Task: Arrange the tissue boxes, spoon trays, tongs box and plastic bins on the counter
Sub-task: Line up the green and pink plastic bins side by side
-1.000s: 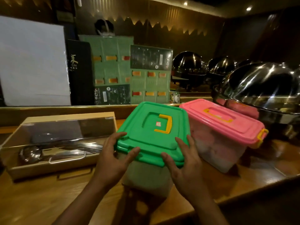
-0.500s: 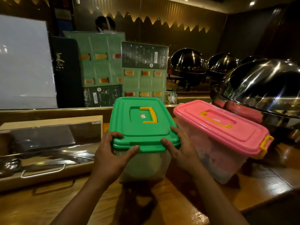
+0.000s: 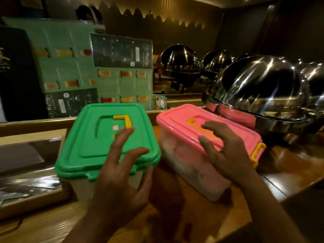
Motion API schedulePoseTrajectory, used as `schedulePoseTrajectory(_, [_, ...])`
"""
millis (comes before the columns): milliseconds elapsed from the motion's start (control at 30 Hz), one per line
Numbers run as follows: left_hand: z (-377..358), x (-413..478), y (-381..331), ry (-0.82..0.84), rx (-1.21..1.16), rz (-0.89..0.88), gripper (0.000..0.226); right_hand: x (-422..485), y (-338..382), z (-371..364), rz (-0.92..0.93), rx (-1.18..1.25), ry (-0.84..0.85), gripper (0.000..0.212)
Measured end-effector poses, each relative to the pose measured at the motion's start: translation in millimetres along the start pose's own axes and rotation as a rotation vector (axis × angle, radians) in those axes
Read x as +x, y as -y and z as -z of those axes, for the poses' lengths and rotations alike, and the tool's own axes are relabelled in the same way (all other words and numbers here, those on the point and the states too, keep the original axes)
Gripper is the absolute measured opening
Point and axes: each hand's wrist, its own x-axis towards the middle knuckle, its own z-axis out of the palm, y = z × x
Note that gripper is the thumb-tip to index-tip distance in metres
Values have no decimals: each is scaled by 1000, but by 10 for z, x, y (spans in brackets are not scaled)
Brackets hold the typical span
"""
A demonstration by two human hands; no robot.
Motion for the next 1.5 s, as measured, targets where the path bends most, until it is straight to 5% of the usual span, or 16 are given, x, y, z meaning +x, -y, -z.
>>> schedulePoseTrajectory(167, [-853, 37, -490, 137, -146, 40, 54, 125, -993, 636, -238, -181, -62, 30])
schedulePoseTrajectory(300, [-1624, -103, -844, 310, -227, 319, 95, 27, -1730, 816, -468, -140, 67, 40])
schedulePoseTrajectory(467, [-2030, -34, -1326, 571, -36, 653, 137, -123, -1927, 863, -425, 181, 173, 64])
schedulePoseTrajectory(600, [-2199, -25, -1325, 436, -84, 702, 160, -203, -1938, 930, -310, 245, 200, 65])
schedulePoseTrajectory(700, [-2273, -84, -1098, 172, -197, 610, 156, -268, -1957, 879, -215, 206, 217, 73])
schedulePoseTrajectory(800, [-2151, 111, -941, 122, -271, 686, 156, -313, -1890, 773, -197, 157, 246, 79])
schedulePoseTrajectory(900, [-2095, 232, -649, 16, -367, 649, 131, -325, -1817, 669, -142, 31, 294, 88])
schedulePoseTrajectory(1067, [-2047, 366, -299, 97, -513, 605, 128, -273, -1711, 535, -42, -180, 238, 82])
schedulePoseTrajectory(1500, [-2118, 733, -116, 163, -447, 537, 107, 64, -1824, 303, -105, -234, 290, 102])
